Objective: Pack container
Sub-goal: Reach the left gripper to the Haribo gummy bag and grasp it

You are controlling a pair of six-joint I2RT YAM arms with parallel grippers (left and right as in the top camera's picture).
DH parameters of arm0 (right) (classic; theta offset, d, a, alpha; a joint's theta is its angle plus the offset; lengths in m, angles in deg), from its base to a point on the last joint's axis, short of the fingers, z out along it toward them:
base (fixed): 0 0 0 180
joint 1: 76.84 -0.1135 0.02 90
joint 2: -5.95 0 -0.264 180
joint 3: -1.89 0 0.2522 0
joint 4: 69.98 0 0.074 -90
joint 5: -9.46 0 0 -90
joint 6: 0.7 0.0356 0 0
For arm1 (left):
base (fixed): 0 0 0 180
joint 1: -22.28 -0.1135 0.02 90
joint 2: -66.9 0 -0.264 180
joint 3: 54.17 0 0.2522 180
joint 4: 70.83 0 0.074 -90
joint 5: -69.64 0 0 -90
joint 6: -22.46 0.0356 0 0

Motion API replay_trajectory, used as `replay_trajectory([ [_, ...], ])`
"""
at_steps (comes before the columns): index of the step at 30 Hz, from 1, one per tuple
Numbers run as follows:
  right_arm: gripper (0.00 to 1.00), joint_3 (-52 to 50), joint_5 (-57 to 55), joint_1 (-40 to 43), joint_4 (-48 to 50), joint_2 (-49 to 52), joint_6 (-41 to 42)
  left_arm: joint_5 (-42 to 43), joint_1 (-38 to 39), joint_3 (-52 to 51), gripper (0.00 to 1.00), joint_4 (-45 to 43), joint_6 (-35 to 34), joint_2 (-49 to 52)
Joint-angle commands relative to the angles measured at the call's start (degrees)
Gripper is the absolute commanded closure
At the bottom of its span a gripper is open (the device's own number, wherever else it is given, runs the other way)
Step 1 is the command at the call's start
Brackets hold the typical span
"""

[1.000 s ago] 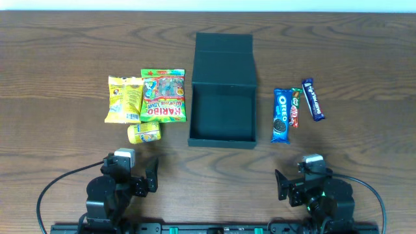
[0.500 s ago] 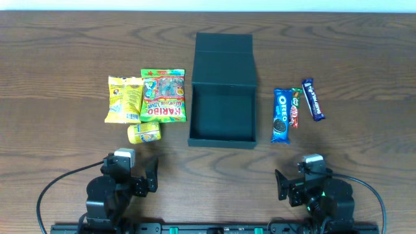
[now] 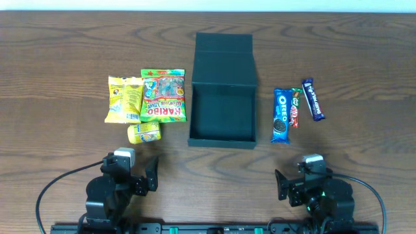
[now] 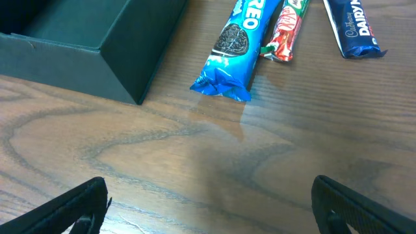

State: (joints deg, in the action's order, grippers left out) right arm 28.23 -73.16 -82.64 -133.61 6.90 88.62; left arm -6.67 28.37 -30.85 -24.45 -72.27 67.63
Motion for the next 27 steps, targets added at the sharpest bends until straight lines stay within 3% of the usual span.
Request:
replay_trajectory([
  [1,0.01,-0.7,-0.5,0.3,-0.4,-0.6,-0.7,2.5,-0.3,-0.5,0.05,-2.3,-0.7,-0.5],
  [9,0.01,-0.7,-0.5,0.3,-0.4,-0.6,-0.7,7.9,-0.3,-0.5,0.05,-18.3,-5.6,-0.1],
  [13,0.01,-0.7,-0.5,0.3,-0.4,-0.6,-0.7,7.3,-0.3,0.6,0.05,-23.5,-5.0,5.8],
  [18,0.01,-0.7,-0.5,0.3,-0.4,-0.6,-0.7,5.0,-0.3,9.9,0.05,-23.5,2.6,25.0],
  [23,0.01,-0.7,-0.5,0.3,-0.4,-0.6,-0.7,3.5,-0.1,26.6,0.05,-20.0,9.3,49.7],
  [27,0.01,-0.7,-0.5,0.3,-0.4,-0.6,-0.7,-2.7,1.0,39.1,0.05,-16.5,10.4,68.7],
])
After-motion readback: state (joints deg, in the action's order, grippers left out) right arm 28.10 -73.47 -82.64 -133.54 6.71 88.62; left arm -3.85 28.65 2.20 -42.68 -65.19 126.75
